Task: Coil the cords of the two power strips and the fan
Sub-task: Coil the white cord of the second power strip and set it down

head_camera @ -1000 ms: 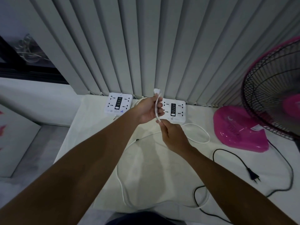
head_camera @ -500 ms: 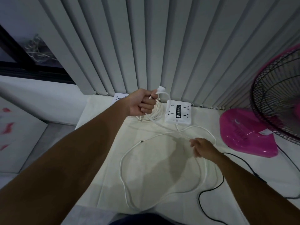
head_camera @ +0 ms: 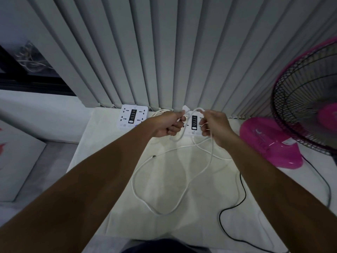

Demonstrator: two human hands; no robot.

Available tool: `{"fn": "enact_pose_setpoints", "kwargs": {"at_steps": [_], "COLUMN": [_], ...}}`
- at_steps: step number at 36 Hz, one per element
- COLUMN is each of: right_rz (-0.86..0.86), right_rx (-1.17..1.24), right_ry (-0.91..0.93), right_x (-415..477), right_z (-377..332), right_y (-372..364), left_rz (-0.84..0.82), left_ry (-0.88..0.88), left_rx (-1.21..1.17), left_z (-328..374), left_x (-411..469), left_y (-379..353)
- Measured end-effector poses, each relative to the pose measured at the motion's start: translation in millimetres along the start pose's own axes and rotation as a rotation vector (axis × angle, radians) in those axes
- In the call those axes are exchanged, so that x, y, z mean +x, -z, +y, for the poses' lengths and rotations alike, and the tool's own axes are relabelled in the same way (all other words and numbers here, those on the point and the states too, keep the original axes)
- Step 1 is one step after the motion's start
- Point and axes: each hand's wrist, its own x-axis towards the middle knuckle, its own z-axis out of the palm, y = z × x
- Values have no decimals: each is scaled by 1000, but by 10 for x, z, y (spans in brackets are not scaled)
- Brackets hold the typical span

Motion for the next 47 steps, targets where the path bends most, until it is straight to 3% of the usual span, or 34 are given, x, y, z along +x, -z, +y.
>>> {"fn": "enact_pose_setpoints", "kwargs": {"at_steps": [4,9,13,19,24,30,33,37,43,47], "right_rz": [43,42,77,98,138,66,-38,-235,-370,-250], "right_rx": [-270,-390,-337,-355,-238,-217,-296,-612,-814,-543], "right_ry": [428,602,552,520,451,365,301,316,-8,-157], "right_x": [-244,-414,-493,-670,-632,-592,-613,-582,-387,-303], "right_z": [123,272,455,836,705,716,876,1212,1520,1458], "right_y": [-163,-333,-390,-365,-408,-366,-368,-224,268,540], "left_rz": [91,207,263,135,2,-43,-95,-187,-400,-491], "left_ry": [-38,-67,-116,-193,-211,-216,-219,-229,-157,-87], "left_rx": [33,23,-135,-456,-432,-353,-441,-567,-537,-392], "left_z": [-6,-14,20,67,45,130,164,218,385,540], "left_x": [63,119,142,77,20,-27,-22,-15,-154,-257], "left_y": [-93,-147,-149,-139,-212,-271,-282,-213,49,190]}}
